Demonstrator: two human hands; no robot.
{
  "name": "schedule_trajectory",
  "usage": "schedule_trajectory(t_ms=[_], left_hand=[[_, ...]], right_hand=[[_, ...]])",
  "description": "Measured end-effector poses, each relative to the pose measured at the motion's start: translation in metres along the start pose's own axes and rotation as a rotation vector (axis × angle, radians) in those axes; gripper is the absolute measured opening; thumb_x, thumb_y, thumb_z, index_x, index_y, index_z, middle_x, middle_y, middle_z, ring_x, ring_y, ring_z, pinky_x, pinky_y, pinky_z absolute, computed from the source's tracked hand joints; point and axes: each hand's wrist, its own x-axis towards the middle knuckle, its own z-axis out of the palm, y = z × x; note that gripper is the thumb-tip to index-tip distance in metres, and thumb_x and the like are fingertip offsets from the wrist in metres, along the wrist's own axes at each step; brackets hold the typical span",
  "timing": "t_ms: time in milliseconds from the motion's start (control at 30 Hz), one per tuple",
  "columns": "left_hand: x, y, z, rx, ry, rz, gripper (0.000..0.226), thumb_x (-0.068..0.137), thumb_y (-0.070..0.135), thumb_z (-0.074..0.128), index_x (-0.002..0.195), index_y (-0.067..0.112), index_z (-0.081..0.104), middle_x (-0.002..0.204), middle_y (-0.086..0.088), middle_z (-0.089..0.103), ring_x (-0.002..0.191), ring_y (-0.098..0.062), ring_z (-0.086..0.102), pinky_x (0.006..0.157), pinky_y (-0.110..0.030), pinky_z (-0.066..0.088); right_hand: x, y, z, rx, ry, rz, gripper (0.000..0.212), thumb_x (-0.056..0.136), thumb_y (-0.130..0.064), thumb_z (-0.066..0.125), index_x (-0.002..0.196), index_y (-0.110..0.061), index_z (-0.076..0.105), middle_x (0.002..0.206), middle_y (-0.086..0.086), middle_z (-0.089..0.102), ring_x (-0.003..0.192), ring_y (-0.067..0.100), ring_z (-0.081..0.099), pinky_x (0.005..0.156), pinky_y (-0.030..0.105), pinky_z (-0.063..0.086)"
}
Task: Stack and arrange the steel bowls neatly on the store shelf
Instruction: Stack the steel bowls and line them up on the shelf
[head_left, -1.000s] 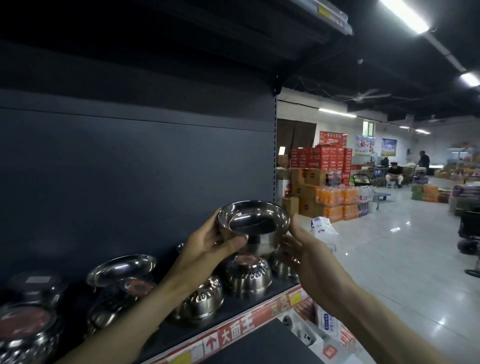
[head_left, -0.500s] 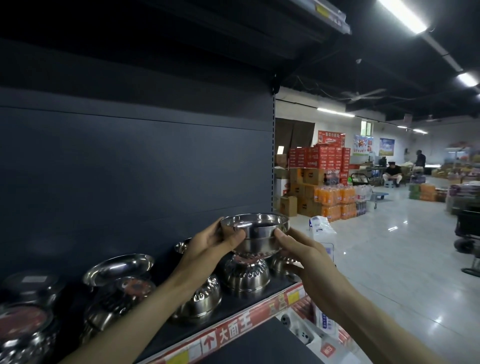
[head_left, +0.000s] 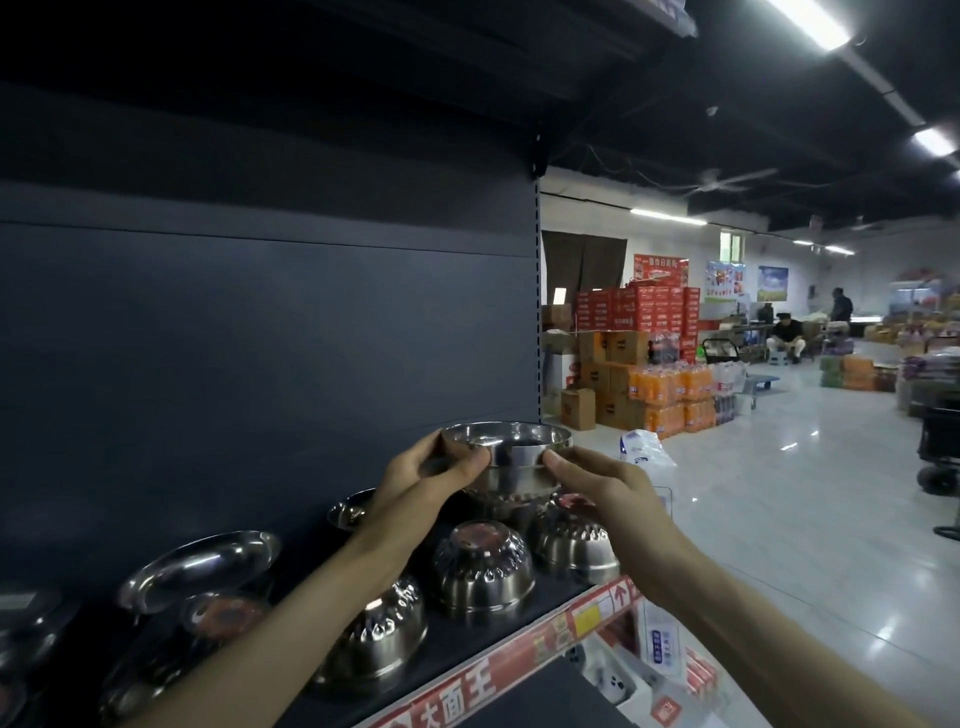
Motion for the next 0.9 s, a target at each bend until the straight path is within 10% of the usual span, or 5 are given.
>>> schedule_trajectory(t_ms=[367,567,900], left_hand=[[0.096,-0.051,-0.004,-0.030,0.066,-0.042,0.032,0.087,0.016,0.082,0.118,0.010,0.078,0.120,-0.010,0.080,0.122,-0.029,0.072,0.118,-0.048,0.048],[0.134,-0.080,-0.013,-0.041,0.100,-0.126,0.027,0.093,0.003,0.077,0.119,0.006,0.076,0.119,-0.011,0.080,0.122,-0.030,0.072,0.107,-0.035,0.054],[0.161,-0.110,-0.017,0.192,0.089,-0.198,0.027,0.093,0.007,0.080,0.119,0.015,0.077,0.112,0.001,0.082,0.110,-0.014,0.077,0.088,-0.019,0.057]], right_hand=[[0.120,0.037,-0.016,-0.139,-0.030,0.023,0.021,0.097,-0.031,0.076,0.115,-0.022,0.082,0.109,-0.011,0.082,0.116,0.009,0.068,0.112,0.041,0.049],[0.169,0.049,-0.017,-0.322,-0.121,0.060,0.026,0.101,-0.037,0.072,0.103,-0.014,0.083,0.123,0.021,0.076,0.125,0.035,0.065,0.078,0.029,0.043],[0.209,0.083,-0.021,-0.468,-0.165,0.053,0.039,0.103,-0.036,0.070,0.131,-0.009,0.073,0.111,-0.002,0.075,0.108,0.016,0.066,0.080,0.020,0.047]])
